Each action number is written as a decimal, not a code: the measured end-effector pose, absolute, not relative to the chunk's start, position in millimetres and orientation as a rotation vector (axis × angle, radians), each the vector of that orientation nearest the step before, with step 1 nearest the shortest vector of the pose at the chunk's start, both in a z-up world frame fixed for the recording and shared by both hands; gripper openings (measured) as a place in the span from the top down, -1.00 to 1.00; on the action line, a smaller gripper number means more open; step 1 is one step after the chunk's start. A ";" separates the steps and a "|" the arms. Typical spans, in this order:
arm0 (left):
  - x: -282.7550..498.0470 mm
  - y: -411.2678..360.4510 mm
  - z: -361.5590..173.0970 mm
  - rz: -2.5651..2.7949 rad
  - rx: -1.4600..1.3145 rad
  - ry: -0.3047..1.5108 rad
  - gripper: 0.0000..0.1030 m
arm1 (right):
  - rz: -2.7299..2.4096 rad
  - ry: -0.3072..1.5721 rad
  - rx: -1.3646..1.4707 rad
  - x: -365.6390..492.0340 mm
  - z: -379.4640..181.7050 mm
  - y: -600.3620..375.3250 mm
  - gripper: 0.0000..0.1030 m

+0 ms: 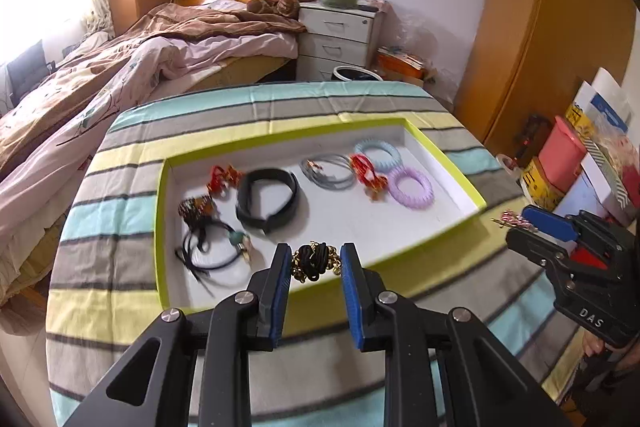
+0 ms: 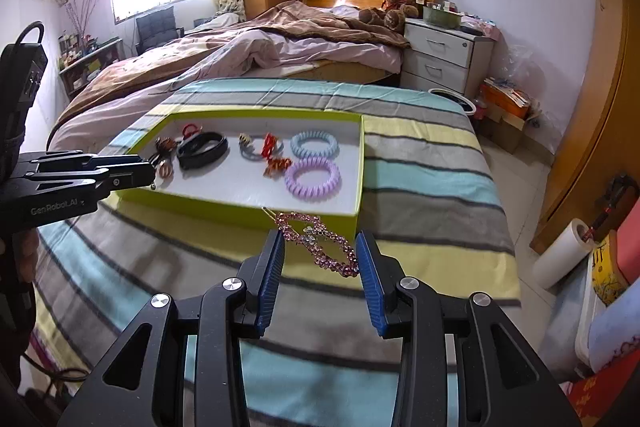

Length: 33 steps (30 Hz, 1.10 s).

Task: Organize jewelry
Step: 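Grasp the gold-and-black bow brooch with the left tool while the right tool lifts the clip, then carry the clip and brooch into the box and open both tools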

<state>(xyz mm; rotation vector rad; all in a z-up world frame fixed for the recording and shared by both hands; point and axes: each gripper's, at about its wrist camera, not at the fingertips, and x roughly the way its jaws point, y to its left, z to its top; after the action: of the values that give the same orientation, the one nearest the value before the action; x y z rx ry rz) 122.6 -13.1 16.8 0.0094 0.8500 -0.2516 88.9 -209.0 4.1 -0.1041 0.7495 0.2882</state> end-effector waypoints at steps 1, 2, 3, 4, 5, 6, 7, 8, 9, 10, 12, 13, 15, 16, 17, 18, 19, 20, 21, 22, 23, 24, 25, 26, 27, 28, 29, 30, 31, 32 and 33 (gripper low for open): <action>126.0 -13.1 16.8 -0.251 0.013 0.848 0.51 | 0.285 0.745 -0.108 92.7 5.8 -208.1 0.26; 130.7 -12.6 15.8 -0.252 0.009 0.851 0.51 | 0.285 0.745 -0.109 95.4 6.3 -207.3 0.26; 135.7 -12.9 13.7 -0.257 0.004 0.859 0.51 | 0.286 0.747 -0.107 100.6 7.1 -205.9 0.26; 140.2 -12.7 11.0 -0.258 0.000 0.870 0.51 | 0.290 0.750 -0.106 106.7 7.6 -204.1 0.26; 144.1 -13.2 8.6 -0.256 -0.001 0.878 0.51 | 0.290 0.752 -0.107 110.8 8.1 -203.1 0.26; 145.7 -14.5 6.9 -0.260 0.004 0.876 0.51 | 0.282 0.755 -0.112 117.9 8.2 -200.8 0.26; 148.2 -15.3 5.0 -0.264 0.007 0.877 0.51 | 0.281 0.754 -0.119 123.2 8.3 -198.4 0.26; 151.4 -15.3 2.3 -0.266 0.004 0.888 0.51 | 0.282 0.757 -0.121 127.2 7.9 -197.1 0.26; 153.6 -15.1 0.1 -0.268 0.003 0.893 0.51 | 0.284 0.763 -0.118 133.9 7.0 -194.8 0.26; 157.2 -14.3 -2.7 -0.263 0.001 0.900 0.51 | 0.288 0.772 -0.115 140.7 5.4 -192.3 0.26; 161.7 -13.3 -6.4 -0.257 0.000 0.909 0.51 | 0.285 0.787 -0.115 151.2 1.3 -189.9 0.26; 162.5 -12.5 -7.4 -0.256 -0.002 0.906 0.51 | 0.284 0.789 -0.119 154.3 -0.1 -189.4 0.26; 164.4 -11.2 -10.4 -0.253 0.001 0.909 0.51 | 0.282 0.801 -0.121 161.8 -4.0 -186.0 0.26; 165.6 -10.5 -12.4 -0.248 0.007 0.910 0.51 | 0.290 0.806 -0.118 164.4 -5.0 -185.4 0.26; 167.0 -9.2 -14.3 -0.243 0.007 0.916 0.51 | 0.300 0.812 -0.118 166.6 -6.5 -183.4 0.26; 168.6 -7.7 -16.5 -0.239 0.006 0.922 0.51 | 0.310 0.819 -0.122 168.8 -8.6 -180.2 0.26; 170.0 -6.2 -18.8 -0.235 0.000 0.928 0.51 | 0.319 0.825 -0.129 170.2 -10.9 -176.7 0.26; 171.0 -5.3 -20.0 -0.235 -0.003 0.931 0.51 | 0.331 0.832 -0.133 170.2 -12.7 -174.1 0.26; 171.4 -4.7 -21.3 -0.238 -0.004 0.932 0.51 | 0.345 0.839 -0.137 170.0 -14.3 -171.7 0.26; 171.7 -5.2 -22.3 -0.240 -0.003 0.934 0.51 | 0.362 0.849 -0.142 170.1 -16.4 -169.1 0.26; 173.2 -5.3 -24.1 -0.241 -0.002 0.941 0.51 | 0.379 0.863 -0.154 170.3 -19.1 -166.2 0.26; 174.1 -5.0 -25.7 -0.241 -0.003 0.947 0.51 | 0.385 0.875 -0.163 170.7 -21.0 -164.7 0.26; 174.1 -5.0 -26.5 -0.239 -0.006 0.949 0.51 | 0.390 0.885 -0.167 171.7 -22.5 -163.9 0.26; 173.5 -5.3 -26.6 -0.240 -0.006 0.947 0.51 | 0.393 0.892 -0.169 172.4 -23.3 -162.8 0.26; 173.3 -5.7 -26.8 -0.239 -0.003 0.945 0.51 | 0.395 0.896 -0.169 172.8 -23.7 -163.2 0.26; 173.7 -6.1 -27.0 -0.240 -0.003 0.946 0.51 | 0.401 0.904 -0.167 173.8 -24.3 -163.6 0.26; 174.4 -5.6 -27.3 -0.240 -0.009 0.949 0.51 | 0.407 0.920 -0.171 174.7 -25.9 -163.7 0.26; 173.0 -5.3 -26.9 -0.242 -0.013 0.951 0.51 | 0.402 0.925 -0.180 175.2 -26.9 -163.6 0.26; 172.4 -5.0 -27.0 -0.242 -0.018 0.953 0.51 | 0.395 0.931 -0.190 175.7 -28.2 -162.9 0.25; 171.8 -5.4 -27.0 -0.241 -0.020 0.954 0.51 | 0.392 0.936 -0.195 176.4 -28.8 -163.0 0.25; 171.5 -5.8 -27.0 -0.243 -0.021 0.955 0.51 | 0.392 0.939 -0.199 176.6 -29.5 -163.1 0.25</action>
<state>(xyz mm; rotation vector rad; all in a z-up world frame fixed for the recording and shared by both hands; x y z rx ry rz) 171.5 -5.8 -27.0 -0.0210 0.9546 -0.2429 176.6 -163.1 -29.5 -0.1995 0.9393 0.3917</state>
